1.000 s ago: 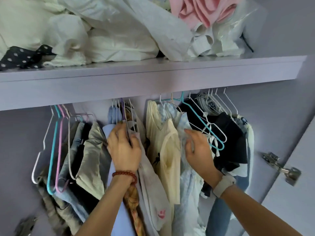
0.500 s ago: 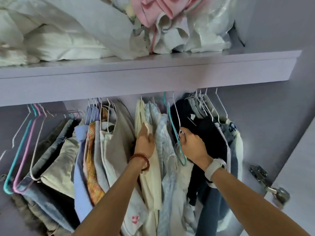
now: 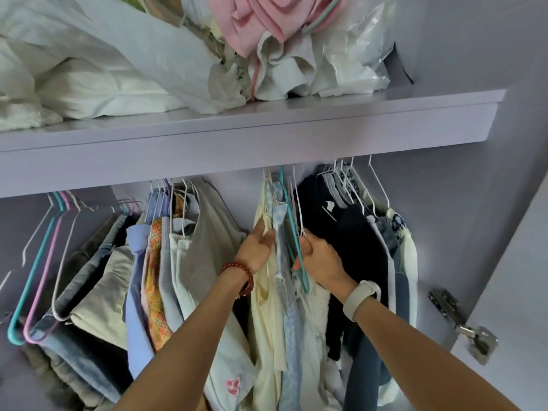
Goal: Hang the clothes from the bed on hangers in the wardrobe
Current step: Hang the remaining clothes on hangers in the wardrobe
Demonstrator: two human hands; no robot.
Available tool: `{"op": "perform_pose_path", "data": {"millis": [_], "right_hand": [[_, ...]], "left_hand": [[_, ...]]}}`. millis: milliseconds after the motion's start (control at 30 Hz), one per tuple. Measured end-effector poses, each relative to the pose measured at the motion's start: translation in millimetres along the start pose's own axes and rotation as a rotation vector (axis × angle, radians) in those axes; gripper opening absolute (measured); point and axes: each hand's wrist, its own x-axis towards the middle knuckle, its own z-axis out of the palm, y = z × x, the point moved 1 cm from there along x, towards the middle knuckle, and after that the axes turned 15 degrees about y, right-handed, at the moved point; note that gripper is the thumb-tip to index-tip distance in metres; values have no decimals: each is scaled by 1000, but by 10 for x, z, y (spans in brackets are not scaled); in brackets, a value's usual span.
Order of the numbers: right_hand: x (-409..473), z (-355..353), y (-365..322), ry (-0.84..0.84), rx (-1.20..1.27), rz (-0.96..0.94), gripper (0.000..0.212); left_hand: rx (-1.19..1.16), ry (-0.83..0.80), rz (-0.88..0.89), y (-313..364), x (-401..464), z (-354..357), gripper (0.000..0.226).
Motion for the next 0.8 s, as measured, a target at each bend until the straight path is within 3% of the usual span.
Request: {"op": "perform_pose_path", "data": {"millis": [167, 300, 533, 600, 733, 800], "right_hand": [[-41, 119, -110, 14, 48, -55, 34], [-22, 163, -137, -20, 63, -80, 36], [-91, 115, -220, -56, -39, -70, 42], [-137, -65, -151, 90, -41, -108, 41], [-123, -552, 158, 654, -174, -334, 44], [-27, -767, 326, 702, -351, -242, 51]], "left_hand": [[7, 24, 0, 6, -87, 53, 72], [107, 42, 76, -13, -116, 25, 59], [163, 79, 88, -136, -6, -199, 57], [173, 193, 136, -110, -15, -185, 56], [180, 391, 258, 206, -173, -39, 62], [322, 365, 259, 325, -206, 114, 68]]}}
